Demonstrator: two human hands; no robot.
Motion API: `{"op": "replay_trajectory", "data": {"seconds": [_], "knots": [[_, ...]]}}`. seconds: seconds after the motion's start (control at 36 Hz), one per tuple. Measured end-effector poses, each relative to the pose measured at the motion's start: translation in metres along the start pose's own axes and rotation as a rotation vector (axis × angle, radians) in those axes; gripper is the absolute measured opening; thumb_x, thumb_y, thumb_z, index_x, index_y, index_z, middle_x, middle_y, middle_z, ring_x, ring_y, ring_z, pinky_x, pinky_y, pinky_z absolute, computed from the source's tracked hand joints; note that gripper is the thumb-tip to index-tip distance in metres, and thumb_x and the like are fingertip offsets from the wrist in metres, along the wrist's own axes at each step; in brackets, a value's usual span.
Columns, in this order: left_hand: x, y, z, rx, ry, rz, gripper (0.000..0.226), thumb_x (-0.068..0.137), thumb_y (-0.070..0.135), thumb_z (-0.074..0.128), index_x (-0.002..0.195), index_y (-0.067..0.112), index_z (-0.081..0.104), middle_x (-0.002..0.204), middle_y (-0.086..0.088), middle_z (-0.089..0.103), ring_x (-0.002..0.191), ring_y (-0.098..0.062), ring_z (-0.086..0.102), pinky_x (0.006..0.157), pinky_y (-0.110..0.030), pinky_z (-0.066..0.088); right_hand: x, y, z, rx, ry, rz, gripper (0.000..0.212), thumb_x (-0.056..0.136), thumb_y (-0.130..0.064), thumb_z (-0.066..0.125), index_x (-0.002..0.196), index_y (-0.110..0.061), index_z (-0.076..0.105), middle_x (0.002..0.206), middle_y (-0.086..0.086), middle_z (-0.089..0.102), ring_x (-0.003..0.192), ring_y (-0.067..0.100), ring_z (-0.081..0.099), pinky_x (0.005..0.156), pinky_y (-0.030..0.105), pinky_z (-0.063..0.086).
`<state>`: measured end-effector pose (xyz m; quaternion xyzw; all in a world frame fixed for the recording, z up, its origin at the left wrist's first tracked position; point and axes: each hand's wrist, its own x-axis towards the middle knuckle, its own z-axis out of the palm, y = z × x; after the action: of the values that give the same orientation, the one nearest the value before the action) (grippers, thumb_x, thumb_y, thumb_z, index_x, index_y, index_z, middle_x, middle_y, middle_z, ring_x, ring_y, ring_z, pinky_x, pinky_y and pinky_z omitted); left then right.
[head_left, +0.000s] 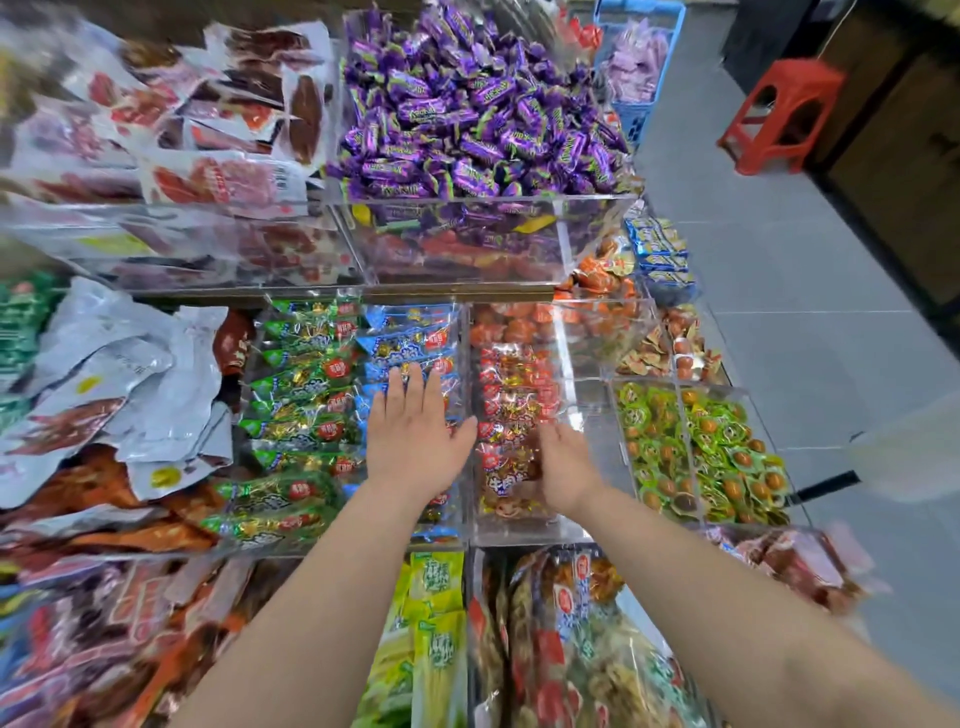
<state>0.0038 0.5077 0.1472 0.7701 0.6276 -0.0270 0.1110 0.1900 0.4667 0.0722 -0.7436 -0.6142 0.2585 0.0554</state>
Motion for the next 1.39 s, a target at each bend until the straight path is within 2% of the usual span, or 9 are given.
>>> {"op": "replay_trajectory", "data": {"seconds": [0.17, 0.39, 0.5, 0.67, 0.75, 0.83, 1.03, 1.11, 1.39], "knots": [[-0.002, -0.001, 0.007, 0.001, 0.087, 0.022, 0.075, 0.094, 0.059, 0.021, 0.154, 0.015, 0.009, 0.162, -0.009, 0.006, 0.149, -0.028, -0.001, 0.119, -0.043, 0.001, -0.008, 0.016, -0.008, 0.234, -0.145, 0.357, 0.136, 0.053, -0.043, 0.088, 0.148, -0.021, -0.006, 0.149, 0.013, 0.015, 0.138, 0.032, 0.022, 0.111, 0.041, 0.028], [-0.001, 0.001, 0.010, -0.006, 0.116, 0.007, 0.073, 0.095, 0.055, 0.023, 0.154, 0.016, 0.010, 0.162, -0.009, 0.006, 0.149, -0.026, -0.002, 0.119, -0.042, -0.003, -0.003, 0.008, -0.012, 0.420, -0.405, 0.291, 0.026, 0.077, -0.017, 0.077, 0.093, -0.014, 0.056, 0.084, 0.004, 0.066, 0.070, 0.018, 0.062, 0.063, 0.022, 0.053], [-0.001, 0.001, 0.010, -0.005, 0.126, 0.002, 0.072, 0.095, 0.055, 0.024, 0.154, 0.016, 0.012, 0.162, -0.008, 0.006, 0.149, -0.026, -0.001, 0.119, -0.042, -0.002, 0.006, -0.011, 0.002, 0.194, -0.285, 0.108, 0.049, 0.075, -0.023, 0.077, 0.121, -0.016, 0.061, 0.119, 0.008, 0.063, 0.110, 0.024, 0.058, 0.097, 0.031, 0.046], [-0.001, 0.002, 0.010, -0.011, 0.151, -0.002, 0.071, 0.094, 0.053, 0.030, 0.153, 0.016, 0.019, 0.161, -0.009, 0.012, 0.149, -0.026, 0.003, 0.119, -0.042, 0.001, 0.005, 0.000, 0.002, 0.283, -0.273, -0.008, 0.060, 0.069, -0.018, 0.082, 0.123, -0.014, 0.057, 0.113, 0.003, 0.061, 0.108, 0.018, 0.055, 0.095, 0.020, 0.038], [-0.001, 0.002, 0.010, -0.015, 0.148, 0.001, 0.071, 0.094, 0.053, 0.030, 0.154, 0.016, 0.019, 0.161, -0.009, 0.012, 0.149, -0.026, 0.004, 0.119, -0.041, 0.001, 0.013, 0.023, -0.015, 0.421, -0.628, 0.185, 0.090, 0.070, -0.012, 0.081, 0.141, -0.010, 0.027, 0.116, 0.006, 0.058, 0.104, 0.018, 0.058, 0.089, 0.028, 0.050], [-0.001, 0.002, 0.010, -0.019, 0.152, 0.000, 0.071, 0.094, 0.053, 0.029, 0.154, 0.016, 0.019, 0.161, -0.009, 0.012, 0.149, -0.026, 0.004, 0.119, -0.041, 0.001, 0.021, 0.046, -0.043, 0.621, -0.891, 0.372, 0.126, 0.059, -0.054, 0.082, 0.149, -0.024, -0.002, 0.149, 0.009, 0.033, 0.128, 0.023, 0.042, 0.097, 0.033, 0.046], [-0.001, 0.002, 0.009, -0.033, 0.155, -0.007, 0.069, 0.094, 0.052, 0.030, 0.153, 0.017, 0.020, 0.161, -0.008, 0.012, 0.149, -0.025, 0.005, 0.119, -0.040, 0.000, 0.062, 0.027, -0.034, 1.325, -0.068, 0.591, 0.064, 0.095, -0.060, 0.027, 0.141, -0.017, 0.037, 0.127, 0.003, 0.058, 0.116, 0.017, 0.054, 0.094, 0.036, 0.047], [-0.003, 0.002, 0.009, -0.062, 0.155, -0.008, 0.069, 0.095, 0.051, 0.033, 0.153, 0.018, 0.019, 0.162, -0.007, 0.011, 0.149, -0.024, 0.003, 0.118, -0.037, -0.003, 0.067, 0.006, -0.021, 1.408, -0.085, 0.585, 0.059, 0.095, -0.061, 0.021, 0.109, -0.020, 0.061, 0.063, -0.004, 0.068, 0.056, 0.008, 0.064, 0.047, 0.022, 0.048], [-0.002, 0.003, 0.010, -0.060, 0.159, -0.015, 0.067, 0.095, 0.050, 0.033, 0.153, 0.020, 0.019, 0.162, -0.005, 0.010, 0.150, -0.023, 0.002, 0.118, -0.037, -0.004, 0.089, 0.019, -0.012, 1.408, -0.184, 0.445, 0.057, 0.094, -0.064, 0.017, 0.096, -0.028, 0.062, 0.074, -0.006, 0.074, 0.064, 0.007, 0.070, 0.049, 0.022, 0.051]]}}
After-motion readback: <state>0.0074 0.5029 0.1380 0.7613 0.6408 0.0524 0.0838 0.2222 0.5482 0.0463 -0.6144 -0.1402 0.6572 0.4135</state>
